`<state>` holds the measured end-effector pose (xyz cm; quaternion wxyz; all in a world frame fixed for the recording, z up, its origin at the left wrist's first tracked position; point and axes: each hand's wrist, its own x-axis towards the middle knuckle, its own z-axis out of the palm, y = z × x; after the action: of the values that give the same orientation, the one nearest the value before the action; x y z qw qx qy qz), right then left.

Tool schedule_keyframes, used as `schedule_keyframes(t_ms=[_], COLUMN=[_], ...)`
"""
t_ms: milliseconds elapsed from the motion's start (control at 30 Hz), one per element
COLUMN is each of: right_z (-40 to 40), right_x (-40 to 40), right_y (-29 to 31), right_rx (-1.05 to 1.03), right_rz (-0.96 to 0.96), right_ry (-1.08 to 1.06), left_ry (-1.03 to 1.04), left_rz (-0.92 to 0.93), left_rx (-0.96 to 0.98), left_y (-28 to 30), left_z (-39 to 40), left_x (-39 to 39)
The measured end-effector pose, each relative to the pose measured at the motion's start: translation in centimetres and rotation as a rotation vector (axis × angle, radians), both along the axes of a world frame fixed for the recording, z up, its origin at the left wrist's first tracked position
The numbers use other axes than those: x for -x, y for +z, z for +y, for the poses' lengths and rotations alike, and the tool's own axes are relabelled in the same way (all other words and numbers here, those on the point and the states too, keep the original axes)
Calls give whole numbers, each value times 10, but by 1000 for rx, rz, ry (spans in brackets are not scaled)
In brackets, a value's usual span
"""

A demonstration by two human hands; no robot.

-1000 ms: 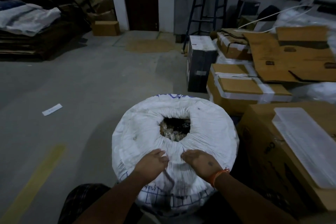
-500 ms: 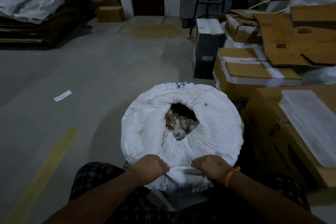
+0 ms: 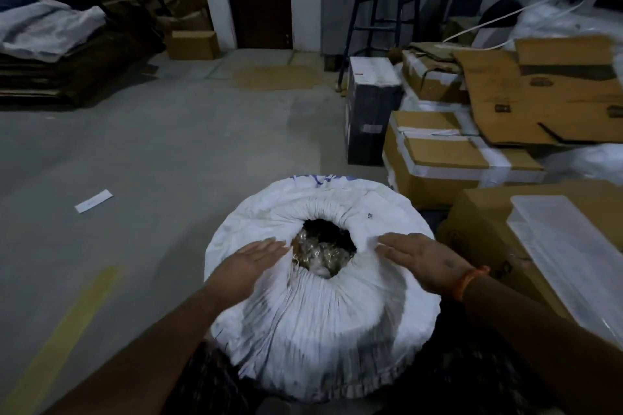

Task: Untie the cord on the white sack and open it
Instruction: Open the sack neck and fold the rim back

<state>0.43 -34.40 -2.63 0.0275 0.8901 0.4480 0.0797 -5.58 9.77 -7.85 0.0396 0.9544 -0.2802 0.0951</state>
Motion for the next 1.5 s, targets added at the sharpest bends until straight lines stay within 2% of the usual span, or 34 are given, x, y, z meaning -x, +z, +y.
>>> schedule_keyframes(t_ms=[100, 233, 300, 367, 467, 533, 633, 700, 800, 967, 1067, 1167, 1233, 1300, 1400, 1500], right_z=[-14, 5, 24, 36, 36, 29, 21, 18, 17, 11, 4, 8, 12, 14, 16, 11], right_x=[-45, -93, -111, -130, -151, -160, -166, -171, -180, -201, -218, -230, -232, -232, -231, -223], right_y=[7, 9, 7, -1, -14, -22, -32, -37, -33, -26, -29, -34, -45, -61, -78, -79], right_rx=[26, -336, -497, -521, -498, -474, -463, -392, -360, -415, -482, -337, -204, -191, -272, -366], right_rz=[22, 240, 346, 484, 645, 717, 858, 840, 781, 644, 459, 344, 348, 371, 409, 385], right_ry=[-91, -261, -312, -352, -436, -510, -551, -508, -467, -494, -618, -683, -750, -821, -854, -819], left_ry=[72, 150, 179, 259, 415, 491, 437, 375, 340, 307, 348, 498, 547, 531, 645, 532], left_rz=[-48, 96, 142, 234, 526, 683, 845, 899, 831, 510, 193, -27, -39, 92, 247, 192], left_rx=[68, 553, 715, 819, 863, 807, 640, 627, 701, 804, 668, 374, 146, 78, 250, 412], left_y=[3, 14, 20, 20, 8, -4, -12, -16, -16, -8, -13, -23, -33, -41, -46, -48], left_z=[18, 4, -10, -21, -17, -9, -2, 2, 9, 18, 8, -11, -19, -27, -27, -11], left_x=[-44, -99, -123, -149, -184, -196, -201, -203, -206, -220, -237, -252, -257, -256, -253, -239])
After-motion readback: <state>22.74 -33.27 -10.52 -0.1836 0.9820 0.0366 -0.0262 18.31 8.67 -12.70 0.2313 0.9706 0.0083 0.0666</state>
